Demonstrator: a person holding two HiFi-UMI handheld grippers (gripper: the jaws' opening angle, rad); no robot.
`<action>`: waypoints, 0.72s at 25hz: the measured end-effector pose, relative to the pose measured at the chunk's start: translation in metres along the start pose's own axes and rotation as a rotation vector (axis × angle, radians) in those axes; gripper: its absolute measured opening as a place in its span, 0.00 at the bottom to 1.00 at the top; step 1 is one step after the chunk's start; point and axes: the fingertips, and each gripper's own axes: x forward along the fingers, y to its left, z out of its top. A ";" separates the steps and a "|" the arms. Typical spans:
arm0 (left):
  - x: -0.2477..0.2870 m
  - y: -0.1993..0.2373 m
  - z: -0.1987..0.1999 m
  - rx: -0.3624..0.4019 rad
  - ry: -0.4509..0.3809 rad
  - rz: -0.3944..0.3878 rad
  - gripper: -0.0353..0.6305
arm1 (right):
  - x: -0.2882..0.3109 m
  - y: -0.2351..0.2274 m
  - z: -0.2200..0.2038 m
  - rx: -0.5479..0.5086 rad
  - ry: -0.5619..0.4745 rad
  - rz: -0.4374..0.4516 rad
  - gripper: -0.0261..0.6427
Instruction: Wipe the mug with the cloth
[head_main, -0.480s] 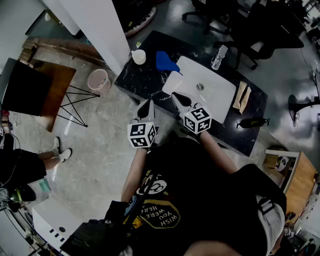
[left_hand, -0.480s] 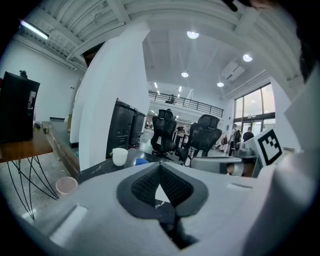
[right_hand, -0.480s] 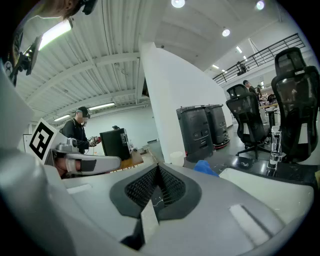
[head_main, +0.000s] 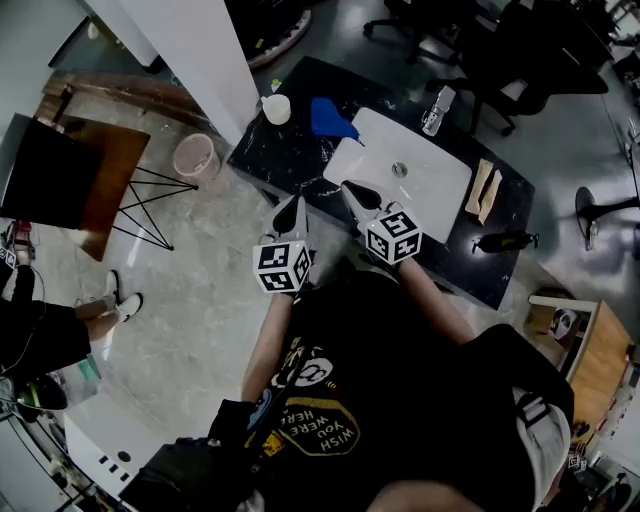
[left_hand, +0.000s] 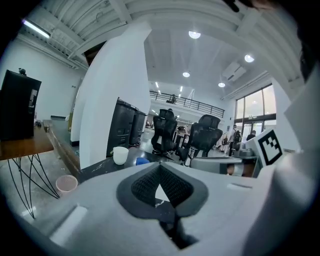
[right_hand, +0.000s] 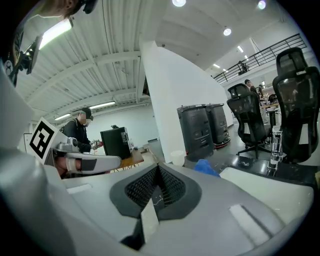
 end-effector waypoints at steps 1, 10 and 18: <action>0.000 -0.001 -0.001 0.000 0.002 -0.002 0.06 | 0.000 0.000 -0.001 0.000 0.003 0.002 0.04; -0.014 0.007 -0.007 -0.021 0.011 0.007 0.06 | -0.002 0.011 -0.009 0.067 -0.009 0.014 0.04; -0.024 0.035 -0.016 -0.040 0.036 0.011 0.06 | 0.012 0.032 -0.020 0.045 0.028 0.001 0.04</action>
